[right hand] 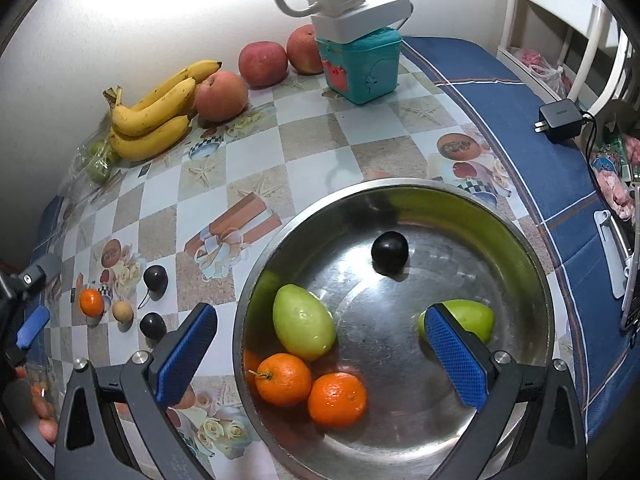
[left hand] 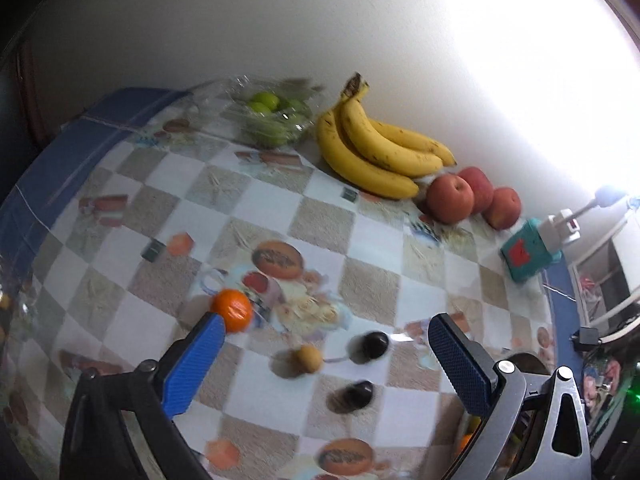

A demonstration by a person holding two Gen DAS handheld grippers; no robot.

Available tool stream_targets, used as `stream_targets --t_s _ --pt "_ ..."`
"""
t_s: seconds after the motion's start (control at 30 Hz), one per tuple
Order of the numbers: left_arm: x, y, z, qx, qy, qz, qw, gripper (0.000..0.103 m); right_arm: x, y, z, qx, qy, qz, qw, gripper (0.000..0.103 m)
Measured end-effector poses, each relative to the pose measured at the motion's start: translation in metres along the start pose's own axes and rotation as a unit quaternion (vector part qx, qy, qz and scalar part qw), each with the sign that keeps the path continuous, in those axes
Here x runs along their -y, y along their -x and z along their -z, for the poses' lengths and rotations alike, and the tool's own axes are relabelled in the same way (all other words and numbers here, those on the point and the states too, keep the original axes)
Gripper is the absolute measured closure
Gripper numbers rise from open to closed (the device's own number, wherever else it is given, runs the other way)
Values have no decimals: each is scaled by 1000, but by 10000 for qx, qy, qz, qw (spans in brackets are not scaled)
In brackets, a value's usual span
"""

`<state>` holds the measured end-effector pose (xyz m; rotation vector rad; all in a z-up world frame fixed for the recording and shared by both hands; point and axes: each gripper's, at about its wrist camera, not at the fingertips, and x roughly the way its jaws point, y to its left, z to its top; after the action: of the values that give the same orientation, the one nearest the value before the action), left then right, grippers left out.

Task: Organize fruits
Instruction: 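Move the right tool to another dark plum while the left tool moves to another orange, then close the right tool on the dark plum while the left tool grasps the orange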

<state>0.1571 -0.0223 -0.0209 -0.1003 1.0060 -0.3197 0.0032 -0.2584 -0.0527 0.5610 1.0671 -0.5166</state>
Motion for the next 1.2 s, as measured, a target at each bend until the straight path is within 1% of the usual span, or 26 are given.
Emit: stream_targets --t_s 0.07,0.17,0.33,0.53,0.67,0.77,0.87,0.97,1.03,1.07,1.1,1.13,1.17,1.2 --pt "-8 0 -3 96 -30 -131 9999 0 -5 -1 0 23 74 -10 10000 0" --pt "-24 -2 -5 49 55 -291 9995 0 -13 -1 -1 56 132 -76 9999 0" --pt "-46 -3 -9 82 176 -467 9987 0 -32 4 -4 254 249 -331 9988 0" --pt "-70 -9 -11 -82 334 -489 9982 0 -63 -3 0 169 526 -601 9967 0" --pt "-79 -14 -11 -234 203 -547 9980 0 -83 -12 3 30 655 -848 9942 0" --pt "-79 -14 -12 -244 108 -572 9980 0 -96 -18 6 -72 741 -974 9925 0" --pt "-78 -16 -13 -275 23 -619 9977 0 -109 -22 9 -136 898 -991 9909 0" --pt "-78 -22 -11 -426 49 -533 9977 0 -115 -26 11 -159 972 -938 9907 0" --pt "-78 -28 -10 -528 107 -486 9974 1 -119 -30 11 -211 993 -965 9901 1" --pt "-78 -30 -9 -571 110 -464 9972 2 -120 -31 12 -230 1015 -965 9899 3" --pt "-77 -33 -9 -615 87 -434 9971 4 -122 -33 13 -251 1042 -947 9897 6" --pt "-75 -35 -9 -649 56 -421 9970 7 -124 -35 13 -277 1059 -918 9897 11" --pt "-74 -38 -8 -686 13 -418 9968 13 -124 -37 13 -310 1054 -899 9899 15" --pt "-71 -41 -8 -731 -50 -416 9964 16 -125 -39 14 -342 1042 -898 9899 15"
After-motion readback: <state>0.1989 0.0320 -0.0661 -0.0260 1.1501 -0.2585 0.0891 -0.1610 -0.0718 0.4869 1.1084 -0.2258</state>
